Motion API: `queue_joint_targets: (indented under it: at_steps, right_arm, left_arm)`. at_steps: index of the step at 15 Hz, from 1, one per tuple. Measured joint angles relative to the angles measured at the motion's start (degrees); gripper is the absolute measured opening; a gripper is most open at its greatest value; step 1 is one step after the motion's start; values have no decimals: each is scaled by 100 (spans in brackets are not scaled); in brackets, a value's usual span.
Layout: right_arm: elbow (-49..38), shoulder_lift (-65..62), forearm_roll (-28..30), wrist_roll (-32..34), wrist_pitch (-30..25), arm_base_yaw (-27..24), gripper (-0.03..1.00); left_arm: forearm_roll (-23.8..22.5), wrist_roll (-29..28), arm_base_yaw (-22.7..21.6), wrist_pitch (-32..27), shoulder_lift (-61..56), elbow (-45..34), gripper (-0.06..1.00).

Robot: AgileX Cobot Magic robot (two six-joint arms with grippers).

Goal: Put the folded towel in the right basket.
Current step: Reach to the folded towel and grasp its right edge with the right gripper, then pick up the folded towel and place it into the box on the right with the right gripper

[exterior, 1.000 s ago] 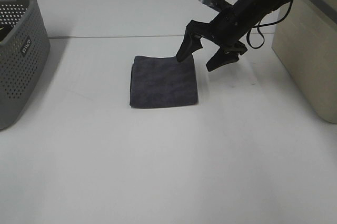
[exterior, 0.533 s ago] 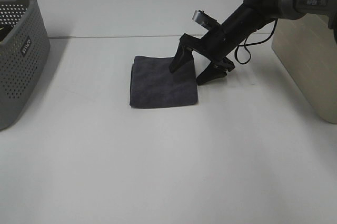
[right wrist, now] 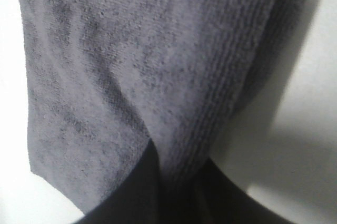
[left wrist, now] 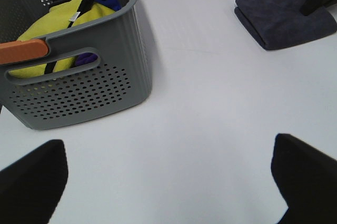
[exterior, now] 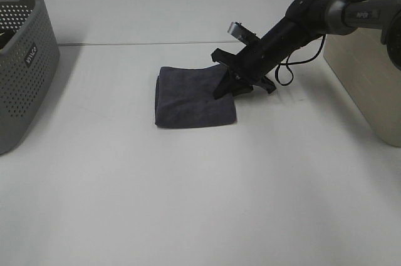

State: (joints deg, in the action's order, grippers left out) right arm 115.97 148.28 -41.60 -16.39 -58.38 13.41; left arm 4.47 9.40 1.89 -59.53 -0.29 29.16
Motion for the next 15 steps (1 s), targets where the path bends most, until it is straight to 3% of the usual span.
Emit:
queue_joint_targets:
  at_steps: [3, 7, 12, 15]
  right_arm:
    - [0, -109, 103, 0, 0, 6, 7]
    - [-23, -1123, 762, 57, -29, 6, 6]
    - [-23, -3128, 2882, 945, -418, 6, 6]
    - [-23, -3799, 3827, 1209, -567, -115, 6]
  left_arm:
    - [0, 0, 0, 0, 0, 0, 99]
    - [0, 0, 0, 0, 0, 0, 99]
    - [0, 0, 0, 0, 0, 0, 99]
    - [0, 0, 0, 0, 0, 0, 99]
